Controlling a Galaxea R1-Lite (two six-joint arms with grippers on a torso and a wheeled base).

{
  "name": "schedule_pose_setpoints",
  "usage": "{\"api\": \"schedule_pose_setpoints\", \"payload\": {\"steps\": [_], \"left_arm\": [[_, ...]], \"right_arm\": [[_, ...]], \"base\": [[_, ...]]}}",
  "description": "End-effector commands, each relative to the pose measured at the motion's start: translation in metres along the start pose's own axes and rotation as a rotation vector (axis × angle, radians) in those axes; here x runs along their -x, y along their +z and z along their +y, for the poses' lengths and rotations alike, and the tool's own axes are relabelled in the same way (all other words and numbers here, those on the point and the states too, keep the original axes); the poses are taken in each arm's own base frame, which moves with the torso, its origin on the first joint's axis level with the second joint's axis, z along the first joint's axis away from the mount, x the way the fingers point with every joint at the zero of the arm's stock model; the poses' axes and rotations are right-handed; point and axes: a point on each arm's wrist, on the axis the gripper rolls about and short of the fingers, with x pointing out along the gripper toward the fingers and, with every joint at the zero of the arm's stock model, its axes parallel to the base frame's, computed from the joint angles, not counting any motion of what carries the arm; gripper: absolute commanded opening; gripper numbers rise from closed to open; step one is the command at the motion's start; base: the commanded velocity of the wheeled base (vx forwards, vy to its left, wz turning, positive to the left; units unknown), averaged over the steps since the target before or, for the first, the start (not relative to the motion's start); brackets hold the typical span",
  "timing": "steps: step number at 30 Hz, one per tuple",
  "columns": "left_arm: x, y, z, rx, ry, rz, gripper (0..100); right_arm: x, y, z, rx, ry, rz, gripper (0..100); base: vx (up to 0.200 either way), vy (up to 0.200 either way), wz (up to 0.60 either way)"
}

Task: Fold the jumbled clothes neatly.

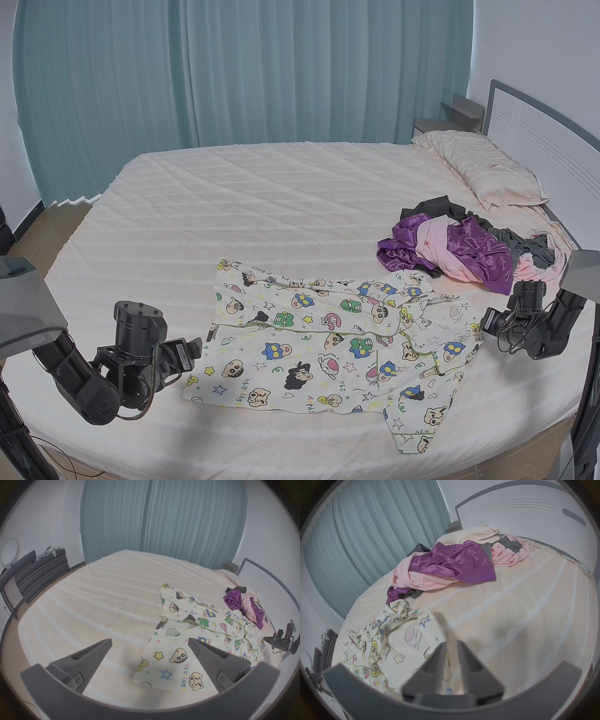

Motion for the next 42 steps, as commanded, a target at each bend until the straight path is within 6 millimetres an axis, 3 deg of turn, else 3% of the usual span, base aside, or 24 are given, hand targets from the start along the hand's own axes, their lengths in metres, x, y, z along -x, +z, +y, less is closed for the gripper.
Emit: {"api": "schedule_pose_setpoints", "payload": {"steps": [1,6,11,20,26,31,37,42], "left_arm": [[-0.009,-0.019,-0.003,-0.007,0.012,0.066,100],[-0.008,-0.026,-0.009,0.019,-0.005,0.089,100],[0.003,-0.039,-0.021,-0.021,-0.051,0.116,100],[0.01,-0.051,-0.023,0.044,-0.048,0.149,100],[0.007,-0.062,-0.023,0.081,-0.028,0.189,100],[-0.007,-0.074,-0.025,0.075,0.002,0.224,100],[-0.036,-0.066,-0.036,0.116,0.021,0.203,100],[-0.068,-0.044,-0.044,0.158,0.093,0.221,100]], "right_arm": [[0.003,0.001,0.0,-0.003,0.003,-0.006,100],[0.008,0.007,-0.002,-0.021,-0.015,-0.043,100],[0.051,0.009,0.013,-0.068,0.027,-0.05,100],[0.11,-0.048,0.032,-0.109,0.08,0.102,100],[0.119,-0.068,0.03,-0.101,0.088,0.13,100],[0.12,-0.085,0.035,-0.104,0.09,0.137,100],[0.12,-0.094,0.041,-0.093,0.124,0.137,100],[0.121,-0.093,0.042,-0.095,0.132,0.127,100]], "base": [[0.0,0.0,0.0],[0.0,0.0,0.0],[0.0,0.0,0.0],[-0.044,0.0,0.0],[-0.133,0.0,0.0],[0.0,0.0,0.0],[0.0,0.0,0.0],[0.0,0.0,0.0]]}}
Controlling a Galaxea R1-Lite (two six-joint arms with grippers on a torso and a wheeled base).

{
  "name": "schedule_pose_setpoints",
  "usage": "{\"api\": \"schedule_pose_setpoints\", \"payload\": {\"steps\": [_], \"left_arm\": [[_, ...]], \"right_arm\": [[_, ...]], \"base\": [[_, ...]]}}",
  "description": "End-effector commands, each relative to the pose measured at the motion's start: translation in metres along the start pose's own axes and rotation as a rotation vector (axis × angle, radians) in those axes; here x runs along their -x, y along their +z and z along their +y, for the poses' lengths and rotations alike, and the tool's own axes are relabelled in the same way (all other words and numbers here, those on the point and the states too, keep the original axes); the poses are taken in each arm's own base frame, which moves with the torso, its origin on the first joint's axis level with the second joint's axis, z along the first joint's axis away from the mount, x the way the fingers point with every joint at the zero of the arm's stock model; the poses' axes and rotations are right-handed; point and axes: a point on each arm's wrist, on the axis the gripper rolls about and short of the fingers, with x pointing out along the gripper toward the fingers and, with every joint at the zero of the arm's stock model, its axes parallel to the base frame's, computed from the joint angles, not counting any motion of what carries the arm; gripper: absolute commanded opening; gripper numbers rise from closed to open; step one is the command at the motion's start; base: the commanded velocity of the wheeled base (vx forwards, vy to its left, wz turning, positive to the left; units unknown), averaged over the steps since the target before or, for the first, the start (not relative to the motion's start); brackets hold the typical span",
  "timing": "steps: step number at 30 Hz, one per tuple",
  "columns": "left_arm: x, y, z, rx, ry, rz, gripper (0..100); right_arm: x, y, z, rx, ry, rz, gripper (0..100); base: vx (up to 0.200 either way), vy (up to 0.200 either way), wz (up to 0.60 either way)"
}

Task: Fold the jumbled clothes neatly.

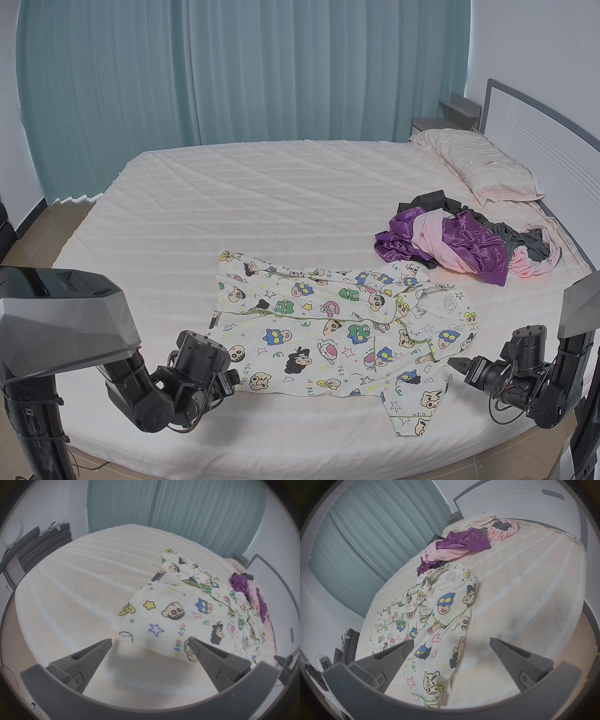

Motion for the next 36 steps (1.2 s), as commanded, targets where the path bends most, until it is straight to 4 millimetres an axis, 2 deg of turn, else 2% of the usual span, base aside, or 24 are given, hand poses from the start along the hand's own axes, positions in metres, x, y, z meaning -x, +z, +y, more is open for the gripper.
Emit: {"api": "schedule_pose_setpoints", "payload": {"steps": [1,4,9,12,25,26,32,36], "left_arm": [[-0.033,0.022,-0.008,0.048,0.083,0.025,100],[-0.037,0.022,-0.007,0.042,0.108,0.047,100],[-0.062,0.019,0.001,0.043,0.195,0.035,100],[-0.069,0.018,0.007,0.042,0.222,0.029,100],[-0.071,0.019,0.007,0.054,0.208,0.013,100],[-0.07,0.02,0.007,0.063,0.186,-0.011,0],[-0.064,0.018,0.01,0.058,0.192,-0.011,0],[-0.055,0.026,0.014,0.08,0.186,-0.046,0]], "right_arm": [[-0.001,-0.005,0.0,0.006,-0.002,0.016,100],[-0.001,-0.005,0.0,0.006,-0.001,0.015,100],[-0.002,-0.004,0.0,0.004,0.0,0.013,100],[-0.001,-0.004,0.0,0.004,0.0,0.012,100],[-0.002,-0.006,0.0,0.006,0.001,0.022,100],[-0.002,-0.01,0.003,0.02,0.012,0.04,100],[-0.009,-0.031,0.01,0.076,0.021,0.119,100],[-0.015,-0.045,0.013,0.11,0.019,0.167,100]], "base": [[0.0,0.0,0.0],[0.0,0.0,0.0],[0.0,0.0,0.0],[0.0,0.0,0.0],[0.0,0.0,0.0],[0.0,0.0,0.0],[0.0,0.0,0.0],[0.0,0.0,0.0]]}}
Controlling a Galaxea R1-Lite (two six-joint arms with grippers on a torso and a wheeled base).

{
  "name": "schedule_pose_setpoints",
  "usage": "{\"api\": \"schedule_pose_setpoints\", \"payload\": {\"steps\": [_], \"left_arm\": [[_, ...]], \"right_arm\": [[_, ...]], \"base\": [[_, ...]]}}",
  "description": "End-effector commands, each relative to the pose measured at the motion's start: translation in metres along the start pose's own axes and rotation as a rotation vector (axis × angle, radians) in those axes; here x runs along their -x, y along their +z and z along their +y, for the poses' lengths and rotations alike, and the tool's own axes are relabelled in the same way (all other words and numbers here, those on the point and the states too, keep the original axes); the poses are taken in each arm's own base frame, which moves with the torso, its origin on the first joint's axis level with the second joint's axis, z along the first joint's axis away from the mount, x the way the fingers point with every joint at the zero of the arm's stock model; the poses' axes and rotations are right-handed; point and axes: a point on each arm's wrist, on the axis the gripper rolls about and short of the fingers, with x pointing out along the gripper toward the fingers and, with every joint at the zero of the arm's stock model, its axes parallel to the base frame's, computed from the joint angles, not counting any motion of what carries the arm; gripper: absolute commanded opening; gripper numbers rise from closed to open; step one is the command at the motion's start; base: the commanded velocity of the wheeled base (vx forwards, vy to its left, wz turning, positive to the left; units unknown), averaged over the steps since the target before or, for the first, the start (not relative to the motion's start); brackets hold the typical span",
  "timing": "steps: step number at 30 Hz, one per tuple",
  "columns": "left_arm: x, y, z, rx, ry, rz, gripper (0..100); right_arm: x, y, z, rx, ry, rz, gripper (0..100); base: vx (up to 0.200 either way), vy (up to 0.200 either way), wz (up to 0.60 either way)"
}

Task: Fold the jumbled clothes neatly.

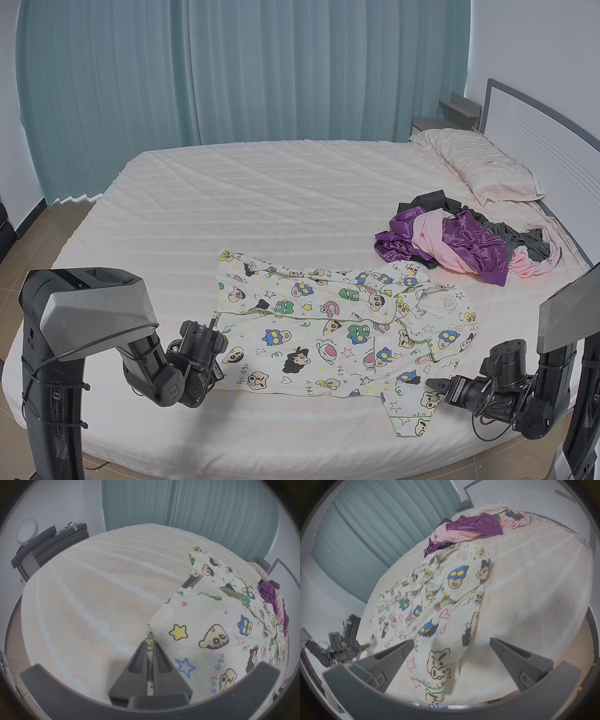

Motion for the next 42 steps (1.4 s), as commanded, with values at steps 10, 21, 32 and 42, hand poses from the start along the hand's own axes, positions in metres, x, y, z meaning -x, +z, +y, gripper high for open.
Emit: {"api": "schedule_pose_setpoints", "payload": {"steps": [10,21,32,42], "left_arm": [[0.024,0.008,0.015,-0.021,-0.025,-0.042,0],[0.024,0.008,0.022,-0.015,-0.009,-0.04,0],[0.045,0.015,0.04,-0.001,0.001,-0.049,0],[0.072,0.0,0.064,-0.086,-0.023,-0.067,0]], "right_arm": [[-0.032,-0.014,0.009,0.044,0.003,0.034,100],[-0.043,0.0,0.005,0.019,-0.013,-0.036,0],[0.002,0.021,0.008,0.086,0.035,-0.136,0],[0.02,0.019,0.008,0.136,0.05,-0.134,0]], "base": [[0.0,0.0,0.0],[0.0,0.0,0.0],[0.0,0.0,0.0],[0.0,0.0,0.0]]}}
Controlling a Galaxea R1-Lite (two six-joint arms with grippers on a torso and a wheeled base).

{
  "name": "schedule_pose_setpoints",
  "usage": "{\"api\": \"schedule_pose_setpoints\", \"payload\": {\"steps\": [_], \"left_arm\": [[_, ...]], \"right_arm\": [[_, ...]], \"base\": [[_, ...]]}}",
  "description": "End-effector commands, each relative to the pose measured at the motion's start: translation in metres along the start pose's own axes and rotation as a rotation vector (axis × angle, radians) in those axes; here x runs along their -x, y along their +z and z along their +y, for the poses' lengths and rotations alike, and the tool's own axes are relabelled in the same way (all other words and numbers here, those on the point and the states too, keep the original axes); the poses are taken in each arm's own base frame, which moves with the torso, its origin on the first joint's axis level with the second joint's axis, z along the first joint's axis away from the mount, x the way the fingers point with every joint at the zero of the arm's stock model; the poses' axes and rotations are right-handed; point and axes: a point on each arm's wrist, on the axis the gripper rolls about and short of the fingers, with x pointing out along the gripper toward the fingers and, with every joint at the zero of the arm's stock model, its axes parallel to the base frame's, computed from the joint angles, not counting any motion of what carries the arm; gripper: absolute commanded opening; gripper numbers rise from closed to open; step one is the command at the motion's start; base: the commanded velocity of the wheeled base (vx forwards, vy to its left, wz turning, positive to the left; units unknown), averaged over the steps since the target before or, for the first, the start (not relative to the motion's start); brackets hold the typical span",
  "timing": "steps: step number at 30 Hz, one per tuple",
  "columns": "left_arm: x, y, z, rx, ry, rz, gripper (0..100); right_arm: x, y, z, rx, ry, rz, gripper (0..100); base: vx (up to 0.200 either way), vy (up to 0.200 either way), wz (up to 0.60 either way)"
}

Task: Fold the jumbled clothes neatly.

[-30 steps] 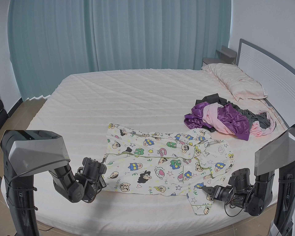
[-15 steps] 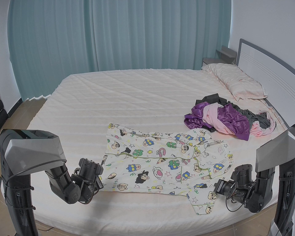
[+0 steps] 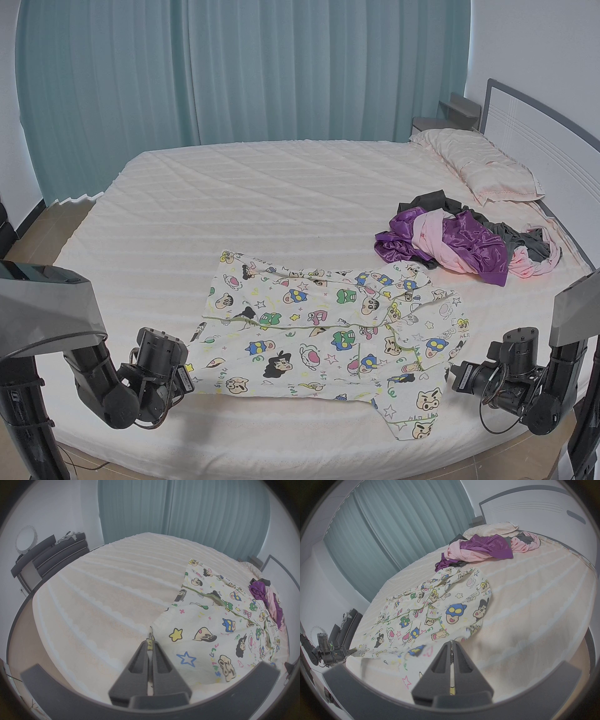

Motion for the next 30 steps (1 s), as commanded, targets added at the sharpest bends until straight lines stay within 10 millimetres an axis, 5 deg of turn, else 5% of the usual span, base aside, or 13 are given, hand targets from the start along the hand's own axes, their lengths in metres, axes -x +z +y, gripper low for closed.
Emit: {"api": "schedule_pose_setpoints", "payload": {"steps": [1,7,8,22,30], "left_arm": [[0.014,-0.006,0.013,-0.031,-0.01,-0.01,0],[0.015,-0.011,0.016,-0.03,-0.024,-0.023,0],[0.015,-0.012,0.016,-0.031,-0.023,-0.022,0],[0.008,-0.014,0.013,-0.027,-0.017,-0.013,0],[0.006,-0.012,0.011,-0.02,-0.031,-0.029,0]], "right_arm": [[0.011,0.001,0.002,0.01,0.017,-0.001,0],[0.013,-0.006,0.0,0.018,0.013,0.035,0],[0.013,-0.007,-0.001,0.018,0.01,0.04,100],[0.016,-0.028,-0.012,0.283,-0.013,0.233,100],[0.013,-0.027,-0.025,0.266,-0.069,0.252,100]], "base": [[0.0,0.0,0.0],[0.0,0.0,0.0],[0.0,0.0,0.0],[0.0,0.0,0.0],[0.0,0.0,0.0]]}}
